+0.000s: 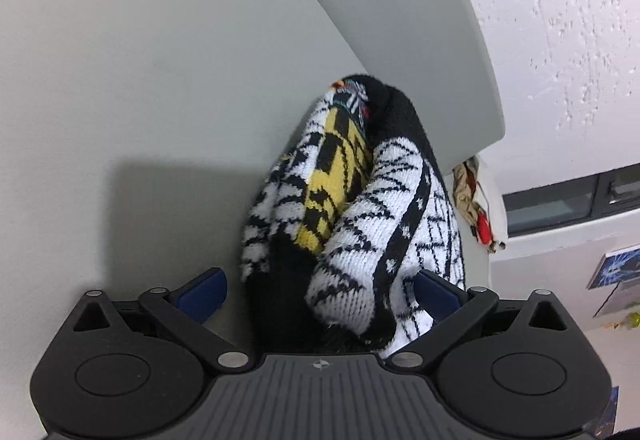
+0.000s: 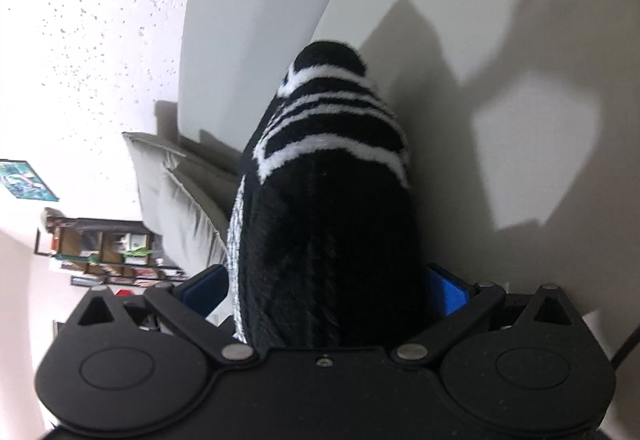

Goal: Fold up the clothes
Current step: 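Lift the folded sweater bundle off the sofa with both grippers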

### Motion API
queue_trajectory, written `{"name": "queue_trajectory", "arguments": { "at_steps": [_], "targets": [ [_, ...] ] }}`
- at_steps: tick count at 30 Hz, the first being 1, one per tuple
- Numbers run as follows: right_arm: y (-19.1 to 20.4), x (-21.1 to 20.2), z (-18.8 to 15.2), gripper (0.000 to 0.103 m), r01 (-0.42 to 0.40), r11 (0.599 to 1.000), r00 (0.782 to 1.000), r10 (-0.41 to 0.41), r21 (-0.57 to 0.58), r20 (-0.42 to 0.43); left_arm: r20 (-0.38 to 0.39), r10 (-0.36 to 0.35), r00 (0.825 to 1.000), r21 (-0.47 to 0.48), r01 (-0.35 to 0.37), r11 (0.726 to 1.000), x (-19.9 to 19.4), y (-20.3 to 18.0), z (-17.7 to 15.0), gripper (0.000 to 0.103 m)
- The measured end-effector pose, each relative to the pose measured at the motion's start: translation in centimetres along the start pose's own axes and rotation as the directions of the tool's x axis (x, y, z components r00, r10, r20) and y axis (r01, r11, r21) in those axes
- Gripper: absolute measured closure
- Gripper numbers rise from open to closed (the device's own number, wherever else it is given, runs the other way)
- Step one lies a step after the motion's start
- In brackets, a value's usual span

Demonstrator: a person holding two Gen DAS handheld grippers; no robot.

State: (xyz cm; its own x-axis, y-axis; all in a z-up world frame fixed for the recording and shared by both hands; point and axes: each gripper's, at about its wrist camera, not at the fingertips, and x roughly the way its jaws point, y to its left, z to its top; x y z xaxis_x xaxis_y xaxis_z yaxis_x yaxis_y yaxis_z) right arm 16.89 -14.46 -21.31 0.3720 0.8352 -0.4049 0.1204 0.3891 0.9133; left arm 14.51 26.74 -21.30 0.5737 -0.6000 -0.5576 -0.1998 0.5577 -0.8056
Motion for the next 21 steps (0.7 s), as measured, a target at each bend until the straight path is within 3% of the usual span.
{"name": "queue_trajectory", "arguments": {
  "at_steps": [3,5,7,8,10,12,16,21],
  "targets": [
    [0.6,1.3,0.2,0.0,0.04,0.998,0.999,-0.04,-0.056,-0.002,-0.023,0.015,1.0,0.009,-0.015,1.0,0.3,-0.5,0.4,0.002],
    [1.2,1.9,0.1,0.003,0.081,0.993,0.997,-0.08,-0.089,0.017,-0.03,0.026,0.999,0.009,-0.026,1.0,0.9,-1.0,0.3,0.008],
    [1.9,2.1,0.0,0.019,0.13,0.985,0.991,-0.127,-0.112,0.039,-0.025,0.046,0.999,0.018,-0.045,0.999,1.1,-1.7,0.0,0.02],
    [2.3,2.1,-0.1,0.023,0.156,0.98,0.987,-0.151,-0.122,0.049,-0.017,0.067,0.998,0.04,-0.066,0.997,0.9,-2.3,-0.3,0.024],
    [3.5,1.9,-0.5,0.034,0.206,0.964,0.978,-0.197,-0.17,0.067,0.005,0.104,0.995,0.102,-0.104,0.989,0.5,-4.0,-0.8,0.043],
    [4.4,1.6,-0.9,0.039,0.229,0.955,0.972,-0.217,-0.188,0.087,0.025,0.131,0.991,0.14,-0.133,0.981,0.2,-5.4,-1.2,0.051],
    [5.5,-0.4,-1.8,0.043,0.216,0.958,0.973,-0.196,-0.189,0.12,0.02,0.107,0.994,0.194,-0.109,0.975,-0.1,-7.8,-2.8,0.053],
    [6.1,-7.2,-3.6,0.044,0.217,0.959,0.965,-0.184,-0.18,0.185,-0.02,0.038,0.999,0.262,-0.031,0.965,0.0,-11.4,-5.4,0.053]
  ]
}}
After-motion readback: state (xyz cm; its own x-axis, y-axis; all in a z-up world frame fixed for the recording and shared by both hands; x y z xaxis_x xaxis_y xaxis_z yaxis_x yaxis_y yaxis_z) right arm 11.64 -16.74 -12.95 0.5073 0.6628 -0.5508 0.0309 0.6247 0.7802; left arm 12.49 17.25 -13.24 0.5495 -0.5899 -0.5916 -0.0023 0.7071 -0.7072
